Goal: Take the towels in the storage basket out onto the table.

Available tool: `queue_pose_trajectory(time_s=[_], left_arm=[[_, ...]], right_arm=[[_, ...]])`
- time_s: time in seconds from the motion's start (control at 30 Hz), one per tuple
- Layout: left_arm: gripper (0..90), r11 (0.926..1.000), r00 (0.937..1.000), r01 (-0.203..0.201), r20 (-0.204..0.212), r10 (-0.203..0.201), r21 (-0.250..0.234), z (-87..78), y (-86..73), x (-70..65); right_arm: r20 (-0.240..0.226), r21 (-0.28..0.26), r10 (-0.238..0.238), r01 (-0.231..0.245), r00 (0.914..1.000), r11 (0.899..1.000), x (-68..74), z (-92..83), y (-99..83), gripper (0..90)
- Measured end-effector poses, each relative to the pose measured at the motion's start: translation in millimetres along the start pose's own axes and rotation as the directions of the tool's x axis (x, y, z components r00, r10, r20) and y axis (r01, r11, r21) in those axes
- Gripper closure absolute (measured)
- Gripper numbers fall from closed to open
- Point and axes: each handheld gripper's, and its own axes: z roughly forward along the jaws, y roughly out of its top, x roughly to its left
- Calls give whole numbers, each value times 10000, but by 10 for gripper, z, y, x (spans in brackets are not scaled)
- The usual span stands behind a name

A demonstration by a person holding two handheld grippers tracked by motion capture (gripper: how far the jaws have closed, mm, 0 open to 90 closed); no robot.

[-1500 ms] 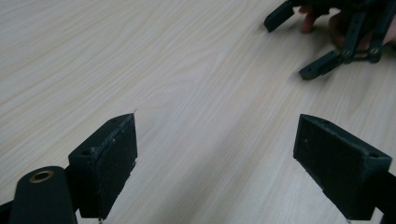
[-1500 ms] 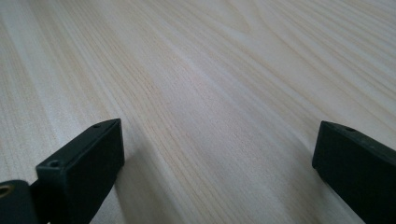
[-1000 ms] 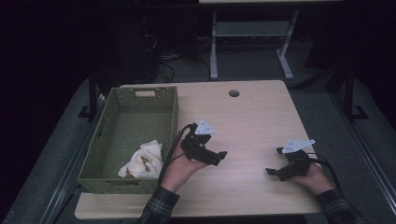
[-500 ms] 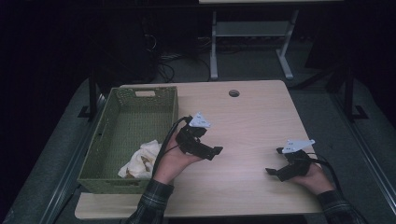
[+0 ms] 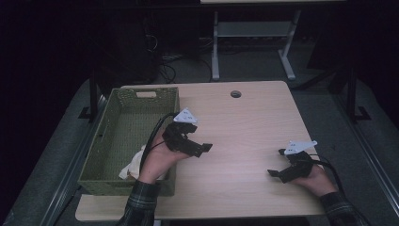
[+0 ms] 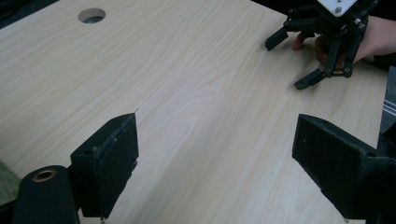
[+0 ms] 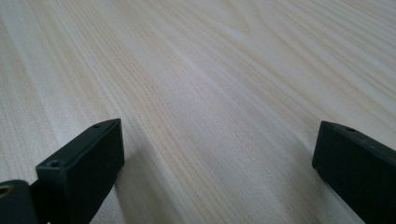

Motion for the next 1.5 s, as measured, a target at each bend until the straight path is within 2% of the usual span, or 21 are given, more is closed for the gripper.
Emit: queue_pose_trajectory(time_s=[0.07,0.1,0.3,0.43,0.67,0.97,1.17,1.3,1.5], left_arm=[[139,10000,10000,3,-72,-3,-18,-43,-12,27],[139,9999,9998,147,-107,-147,-61,-56,-20,30],[141,9992,9987,386,-340,-388,-45,-192,-95,143],[141,9990,9979,429,-476,-432,-79,-272,-132,199],[141,9979,9944,639,-842,-644,-88,-418,-229,302],[140,9964,9868,843,-1382,-841,-48,-589,-372,433],[140,9946,9765,1017,-1929,-960,197,-671,-504,540],[140,9908,9687,1287,-2194,-1163,431,-695,-603,608],[140,9844,9656,1481,-2290,-1230,954,-667,-723,671]], right_arm=[[-5,2,1,-1,10000,10000,0,0,0,19],[1,1,-2,2,10000,10000,0,0,0,19],[1,-2,-6,6,10000,10000,0,0,0,19],[-5,2,7,-7,10000,10000,1,0,0,19],[-3,-2,0,0,10000,10000,0,0,0,19],[-3,-5,-8,8,10000,10000,-1,0,0,19],[-2,2,-5,5,10000,10000,-1,0,0,19],[-1,0,-5,5,10000,10000,0,0,0,19],[1,2,-12,12,10000,10000,-1,0,0,19]])
